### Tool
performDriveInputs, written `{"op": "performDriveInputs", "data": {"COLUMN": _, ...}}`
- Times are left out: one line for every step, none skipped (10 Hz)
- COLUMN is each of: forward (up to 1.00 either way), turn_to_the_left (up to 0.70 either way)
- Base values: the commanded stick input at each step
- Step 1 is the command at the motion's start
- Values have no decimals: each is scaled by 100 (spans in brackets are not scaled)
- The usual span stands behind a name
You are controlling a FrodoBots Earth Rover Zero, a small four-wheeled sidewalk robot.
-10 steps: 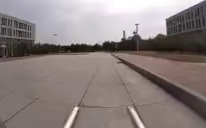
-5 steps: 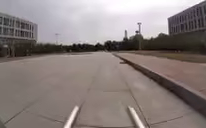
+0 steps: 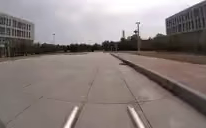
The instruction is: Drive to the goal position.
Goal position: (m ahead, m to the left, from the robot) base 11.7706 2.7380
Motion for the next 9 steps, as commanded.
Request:
{"op": "performDriveInputs", "data": {"forward": 69, "turn_to_the_left": -16}}
{"op": "performDriveInputs", "data": {"forward": 69, "turn_to_the_left": -30}}
{"op": "performDriveInputs", "data": {"forward": 69, "turn_to_the_left": -16}}
{"op": "performDriveInputs", "data": {"forward": 69, "turn_to_the_left": -4}}
{"op": "performDriveInputs", "data": {"forward": 69, "turn_to_the_left": 0}}
{"op": "performDriveInputs", "data": {"forward": 69, "turn_to_the_left": 0}}
{"op": "performDriveInputs", "data": {"forward": 69, "turn_to_the_left": 0}}
{"op": "performDriveInputs", "data": {"forward": 69, "turn_to_the_left": 0}}
{"op": "performDriveInputs", "data": {"forward": 69, "turn_to_the_left": 0}}
